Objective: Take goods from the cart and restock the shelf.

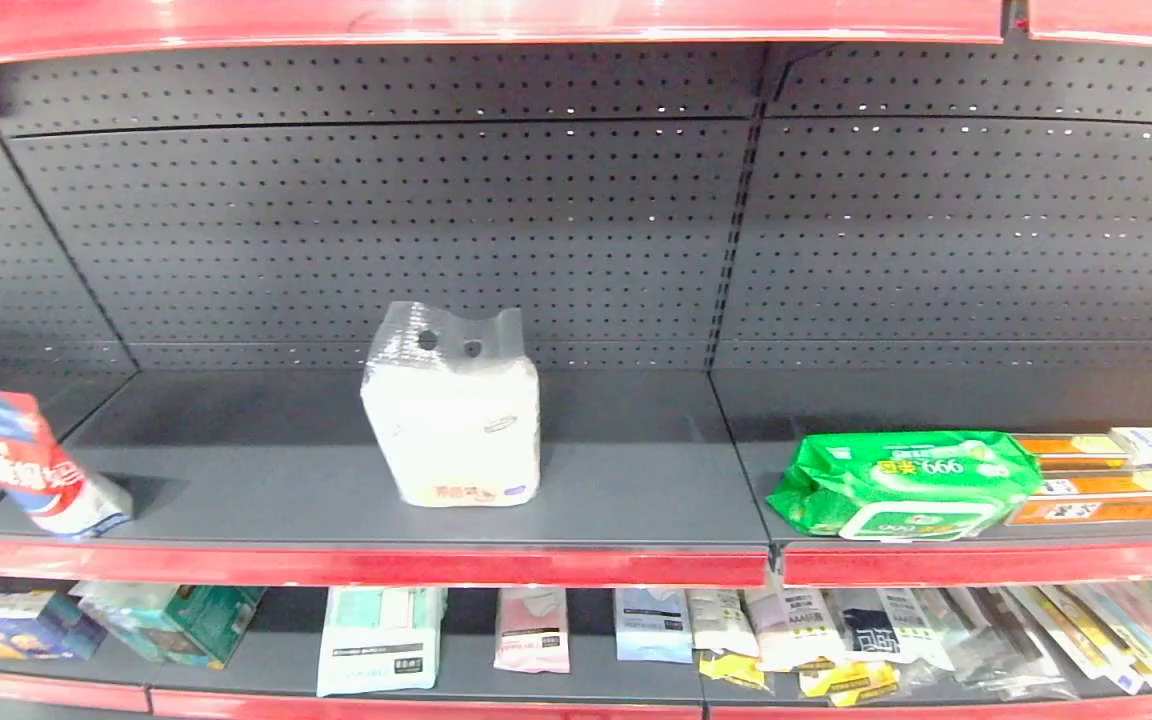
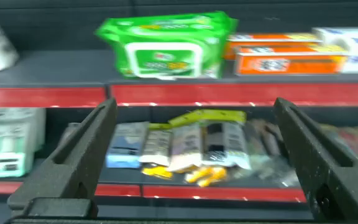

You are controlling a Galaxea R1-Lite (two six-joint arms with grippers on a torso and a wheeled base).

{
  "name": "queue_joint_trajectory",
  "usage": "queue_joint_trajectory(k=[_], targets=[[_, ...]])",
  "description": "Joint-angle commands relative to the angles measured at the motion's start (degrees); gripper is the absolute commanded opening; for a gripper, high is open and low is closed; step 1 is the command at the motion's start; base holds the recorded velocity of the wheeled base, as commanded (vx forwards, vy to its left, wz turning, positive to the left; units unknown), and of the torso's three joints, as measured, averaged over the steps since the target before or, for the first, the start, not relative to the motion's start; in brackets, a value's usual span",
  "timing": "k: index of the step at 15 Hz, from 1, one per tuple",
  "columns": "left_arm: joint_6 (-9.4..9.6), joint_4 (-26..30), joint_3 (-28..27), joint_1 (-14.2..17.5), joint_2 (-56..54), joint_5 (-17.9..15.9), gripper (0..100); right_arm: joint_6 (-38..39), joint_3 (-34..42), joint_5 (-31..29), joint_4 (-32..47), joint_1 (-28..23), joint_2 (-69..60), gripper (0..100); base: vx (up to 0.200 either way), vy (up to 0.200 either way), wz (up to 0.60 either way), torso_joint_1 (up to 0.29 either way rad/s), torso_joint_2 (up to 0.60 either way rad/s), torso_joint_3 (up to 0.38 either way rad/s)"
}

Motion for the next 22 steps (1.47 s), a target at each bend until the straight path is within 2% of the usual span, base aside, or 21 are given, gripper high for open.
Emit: queue_joint_trajectory(k=[1, 18, 22], targets=[[0.04, 0.0, 0.0, 0.0, 0.0, -0.1, 100, 0.0, 0.0, 0.0, 0.0, 0.0, 0.0, 100, 0.000, 0.000, -0.60, 0.012, 0.01, -0.002], [0.22, 0.0, 0.0, 0.0, 0.0, -0.1, 100, -0.1, 0.0, 0.0, 0.0, 0.0, 0.0, 100, 0.000, 0.000, -0.60, 0.002, 0.00, 0.003], [0.31, 0.0, 0.0, 0.0, 0.0, -0.1, 100, -0.3, 0.0, 0.0, 0.1, 0.0, 0.0, 100, 0.000, 0.000, 0.00, 0.000, 0.00, 0.000]])
